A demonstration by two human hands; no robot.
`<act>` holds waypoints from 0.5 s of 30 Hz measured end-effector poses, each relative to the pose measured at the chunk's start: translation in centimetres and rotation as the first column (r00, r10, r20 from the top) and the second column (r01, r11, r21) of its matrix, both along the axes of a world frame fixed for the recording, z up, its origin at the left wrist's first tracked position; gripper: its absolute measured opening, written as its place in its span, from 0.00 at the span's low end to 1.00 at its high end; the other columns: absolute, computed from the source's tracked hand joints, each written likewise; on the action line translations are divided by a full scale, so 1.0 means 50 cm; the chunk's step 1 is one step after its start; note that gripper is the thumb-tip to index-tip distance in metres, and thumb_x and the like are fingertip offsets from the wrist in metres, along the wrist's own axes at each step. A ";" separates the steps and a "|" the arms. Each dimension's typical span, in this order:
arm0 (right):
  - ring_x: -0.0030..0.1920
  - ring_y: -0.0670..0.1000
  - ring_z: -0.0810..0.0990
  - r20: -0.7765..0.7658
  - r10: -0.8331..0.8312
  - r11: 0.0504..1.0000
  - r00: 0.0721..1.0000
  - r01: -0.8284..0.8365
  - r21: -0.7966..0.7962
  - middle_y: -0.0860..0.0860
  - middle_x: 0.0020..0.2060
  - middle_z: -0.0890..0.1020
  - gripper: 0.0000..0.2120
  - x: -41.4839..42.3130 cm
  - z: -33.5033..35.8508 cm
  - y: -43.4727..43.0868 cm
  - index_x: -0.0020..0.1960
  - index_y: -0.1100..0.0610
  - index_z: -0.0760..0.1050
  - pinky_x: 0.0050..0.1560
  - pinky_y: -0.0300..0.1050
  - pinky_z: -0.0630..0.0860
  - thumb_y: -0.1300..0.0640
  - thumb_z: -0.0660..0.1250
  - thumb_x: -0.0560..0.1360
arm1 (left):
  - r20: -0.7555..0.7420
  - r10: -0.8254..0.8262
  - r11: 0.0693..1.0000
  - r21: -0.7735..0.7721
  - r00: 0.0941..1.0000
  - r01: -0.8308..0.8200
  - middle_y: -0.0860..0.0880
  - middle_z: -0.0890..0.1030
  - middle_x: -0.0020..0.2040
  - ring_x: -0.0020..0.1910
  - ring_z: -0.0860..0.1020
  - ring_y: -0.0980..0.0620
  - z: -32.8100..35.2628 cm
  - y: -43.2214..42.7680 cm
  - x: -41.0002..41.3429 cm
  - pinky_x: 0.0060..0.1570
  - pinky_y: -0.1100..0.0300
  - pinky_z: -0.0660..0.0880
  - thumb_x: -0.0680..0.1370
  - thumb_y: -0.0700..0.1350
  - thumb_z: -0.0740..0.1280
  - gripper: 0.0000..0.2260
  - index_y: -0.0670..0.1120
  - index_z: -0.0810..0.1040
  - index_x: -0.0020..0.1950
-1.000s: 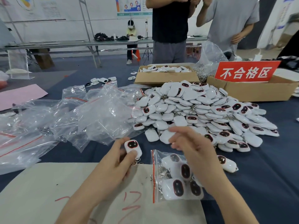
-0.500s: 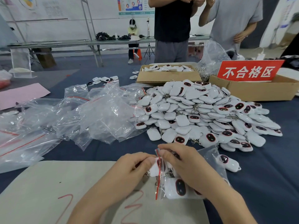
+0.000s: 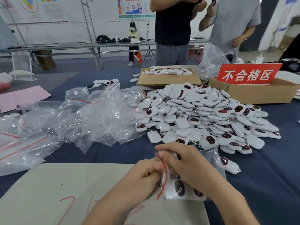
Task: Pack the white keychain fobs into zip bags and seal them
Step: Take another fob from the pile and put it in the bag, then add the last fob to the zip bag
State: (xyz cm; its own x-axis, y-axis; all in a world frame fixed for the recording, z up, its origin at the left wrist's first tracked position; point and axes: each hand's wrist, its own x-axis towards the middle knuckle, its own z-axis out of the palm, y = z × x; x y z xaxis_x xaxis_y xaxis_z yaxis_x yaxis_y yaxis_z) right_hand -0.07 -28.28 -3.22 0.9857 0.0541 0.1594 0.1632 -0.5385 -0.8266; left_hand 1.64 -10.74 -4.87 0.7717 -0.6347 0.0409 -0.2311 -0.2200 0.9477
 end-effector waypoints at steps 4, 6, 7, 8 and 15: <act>0.52 0.34 0.79 -0.017 0.036 0.999 0.999 -0.036 0.001 0.31 0.47 0.83 0.10 -0.001 0.007 -0.001 0.56 0.36 0.80 0.53 0.27 0.72 0.50 0.65 0.81 | 0.142 0.112 0.992 0.042 0.984 -0.119 0.45 0.80 0.38 0.35 0.72 0.54 0.002 0.009 -0.005 0.38 0.56 0.69 0.78 0.32 0.54 0.17 0.47 0.80 0.48; 0.54 0.33 0.79 -0.020 0.036 0.999 0.999 -0.036 -0.005 0.31 0.49 0.82 0.10 0.000 0.010 -0.004 0.56 0.33 0.78 0.54 0.25 0.71 0.48 0.64 0.81 | 0.321 0.120 0.980 0.110 0.939 -0.163 0.52 0.76 0.36 0.35 0.72 0.55 -0.001 0.014 -0.006 0.38 0.57 0.71 0.80 0.35 0.56 0.13 0.52 0.75 0.47; 0.55 0.33 0.78 -0.017 0.031 1.000 0.999 -0.031 -0.001 0.31 0.50 0.82 0.10 0.002 0.010 -0.005 0.57 0.34 0.78 0.55 0.25 0.71 0.48 0.63 0.81 | 0.405 0.107 0.972 0.149 0.908 -0.181 0.54 0.75 0.38 0.38 0.73 0.56 -0.001 0.016 -0.006 0.40 0.56 0.72 0.80 0.37 0.57 0.12 0.54 0.73 0.46; 0.55 0.33 0.78 -0.016 0.026 1.000 1.000 -0.026 0.008 0.31 0.50 0.82 0.10 0.003 0.010 -0.007 0.59 0.36 0.79 0.56 0.26 0.71 0.48 0.63 0.81 | 0.464 0.093 0.965 0.177 0.881 -0.194 0.55 0.73 0.40 0.42 0.74 0.55 0.000 0.017 -0.006 0.44 0.55 0.74 0.80 0.38 0.58 0.12 0.55 0.71 0.45; 0.52 0.34 0.81 -0.051 0.053 0.999 0.997 -0.053 0.003 0.33 0.47 0.84 0.12 0.004 0.015 0.000 0.52 0.32 0.78 0.53 0.27 0.74 0.51 0.64 0.81 | 0.525 -0.036 0.989 0.140 0.850 -0.045 0.66 0.76 0.49 0.55 0.70 0.51 -0.002 -0.001 -0.013 0.55 0.60 0.71 0.77 0.37 0.56 0.15 0.50 0.81 0.48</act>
State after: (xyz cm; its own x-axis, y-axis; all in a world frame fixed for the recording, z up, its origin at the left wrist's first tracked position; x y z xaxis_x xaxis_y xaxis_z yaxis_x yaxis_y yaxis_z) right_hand 0.13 -28.29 -2.47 0.9883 0.1059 0.1094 0.1492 -0.5287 -0.8356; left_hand 0.98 -10.77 -4.99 0.6632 -0.6612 0.3507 -0.6837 -0.3447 0.6432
